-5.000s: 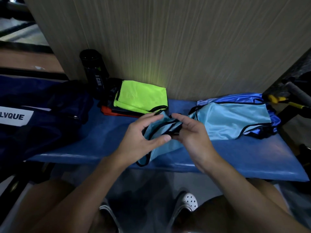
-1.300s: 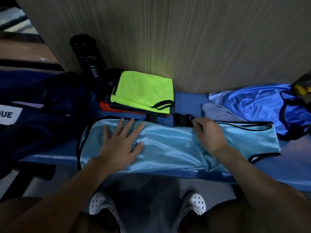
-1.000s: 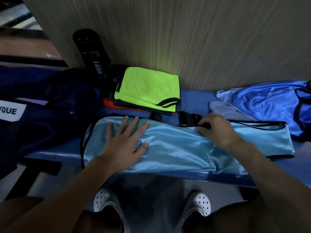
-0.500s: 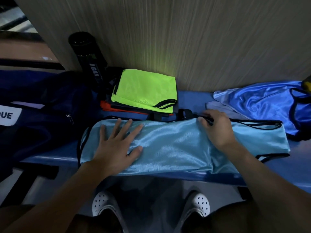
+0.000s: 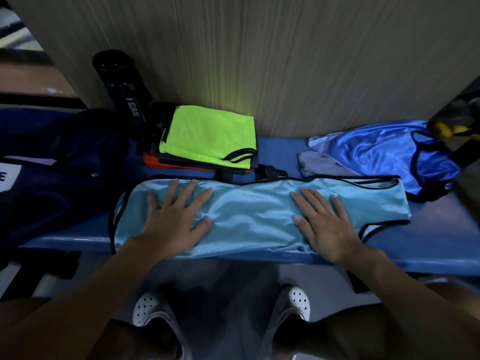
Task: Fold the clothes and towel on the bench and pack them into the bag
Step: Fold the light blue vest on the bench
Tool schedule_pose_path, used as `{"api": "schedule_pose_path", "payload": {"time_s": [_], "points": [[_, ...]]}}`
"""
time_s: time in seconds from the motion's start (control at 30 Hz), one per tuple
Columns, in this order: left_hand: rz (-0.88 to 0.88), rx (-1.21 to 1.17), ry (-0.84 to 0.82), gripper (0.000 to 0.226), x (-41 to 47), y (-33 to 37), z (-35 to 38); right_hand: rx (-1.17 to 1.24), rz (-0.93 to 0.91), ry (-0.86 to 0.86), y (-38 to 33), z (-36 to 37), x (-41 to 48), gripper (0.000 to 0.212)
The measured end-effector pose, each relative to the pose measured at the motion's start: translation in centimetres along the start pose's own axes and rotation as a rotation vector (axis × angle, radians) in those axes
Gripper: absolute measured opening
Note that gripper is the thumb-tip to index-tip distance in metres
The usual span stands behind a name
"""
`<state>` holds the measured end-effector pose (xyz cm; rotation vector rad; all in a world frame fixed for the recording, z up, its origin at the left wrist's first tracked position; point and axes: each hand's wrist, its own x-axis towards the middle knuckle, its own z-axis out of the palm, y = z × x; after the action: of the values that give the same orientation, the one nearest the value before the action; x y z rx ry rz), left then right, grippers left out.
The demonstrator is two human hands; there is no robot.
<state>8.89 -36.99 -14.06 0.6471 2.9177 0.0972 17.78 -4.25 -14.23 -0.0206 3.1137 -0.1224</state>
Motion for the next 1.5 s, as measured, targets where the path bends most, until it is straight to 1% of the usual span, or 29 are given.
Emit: {"api": "schedule_pose_path", "payload": {"time_s": [0.07,0.13,0.2,0.23,0.3,0.37,0.43,0.53,0.6,0.67,0.7,0.8,0.83,0.87,0.93,1.0,1.07,1.1,1.17,1.23,1.27,1.33,1.4,1.43,1.5], "points": [[0.016,-0.026,0.097,0.079,0.0,1.7,-1.1,0.146,0.116,0.142,0.4,-0.9,-0.4,0.062],[0.191,0.0,0.253,0.072,-0.2,4.7,-1.9,0.261,0.289,0.299,2.1,-1.7,-1.0,0.044],[0.396,0.007,0.321,0.063,-0.1,8.6,-1.9,0.224,0.44,0.428,4.4,-2.1,-2.0,0.039],[0.449,0.008,0.318,0.06,0.2,10.4,-1.7,0.218,0.536,0.459,5.7,-2.2,-2.4,0.042],[0.465,0.009,0.257,0.058,1.2,13.2,-1.1,0.267,0.742,0.423,8.1,-2.4,-3.2,0.055],[0.437,0.033,0.21,0.057,2.2,14.6,-0.3,0.305,0.827,0.34,10.1,-2.6,-3.7,0.071],[0.409,0.057,0.184,0.056,2.9,15.0,0.5,0.345,0.824,0.276,11.7,-2.7,-3.8,0.076],[0.404,0.072,0.156,0.055,3.0,15.0,1.5,0.509,0.801,0.332,13.1,-2.7,-3.6,0.073],[0.419,0.087,0.156,0.055,3.0,14.8,1.9,0.547,0.781,0.335,13.5,-2.3,-3.2,0.069],[0.425,0.103,0.156,0.057,3.1,14.6,1.9,0.562,0.735,0.348,14.0,-2.0,-2.9,0.057],[0.426,0.105,0.163,0.058,3.1,14.6,2.0,0.6,0.712,0.381,14.4,-1.9,-2.8,0.049],[0.44,0.119,0.162,0.061,3.1,14.6,2.0,0.818,0.706,0.578,15.2,-2.6,-2.8,0.029],[0.445,0.129,0.156,0.061,3.1,14.6,1.9,0.832,0.694,0.619,15.4,-2.8,-2.7,0.025],[0.449,0.134,0.153,0.062,3.1,14.6,1.9,0.818,0.675,0.615,15.5,-2.8,-2.7,0.024],[0.458,0.146,0.152,0.062,3.1,14.5,2.0,0.781,0.631,0.545,15.3,-2.9,-2.8,0.031],[0.469,0.162,0.148,0.063,3.0,14.2,1.9,0.739,0.607,0.481,14.5,-3.0,-3.2,0.048],[0.477,0.141,0.15,0.063,2.8,13.9,1.9,0.661,0.663,0.441,13.7,-3.2,-3.7,0.062],[0.474,0.131,0.151,0.063,2.8,13.7,1.8,0.595,0.713,0.443,13.1,-3.3,-4.0,0.065],[0.458,0.109,0.162,0.064,2.5,13.3,1.9,0.537,0.808,0.449,11.4,-3.5,-4.9,0.06],[0.445,0.075,0.182,0.066,2.1,13.2,1.9,0.59,0.864,0.397,9.6,-3.6,-5.6,0.056],[0.446,0.068,0.192,0.068,1.9,13.2,1.9,0.611,0.861,0.376,8.9,-3.6,-5.9,0.055],[0.471,0.09,0.204,0.074,1.4,13.2,1.9,0.643,0.809,0.355,7.6,-3.5,-6.2,0.054],[0.519,0.147,0.193,0.081,0.8,13.0,2.0,0.751,0.73,0.333,6.4,-3.6,-6.4,0.059],[0.536,0.169,0.188,0.083,0.6,12.8,2.0,0.796,0.683,0.307,5.9,-3.4,-6.5,0.063],[0.538,0.196,0.187,0.086,0.3,12.4,2.2,0.796,0.591,0.22,5.2,-3.1,-6.9,0.069]]}}
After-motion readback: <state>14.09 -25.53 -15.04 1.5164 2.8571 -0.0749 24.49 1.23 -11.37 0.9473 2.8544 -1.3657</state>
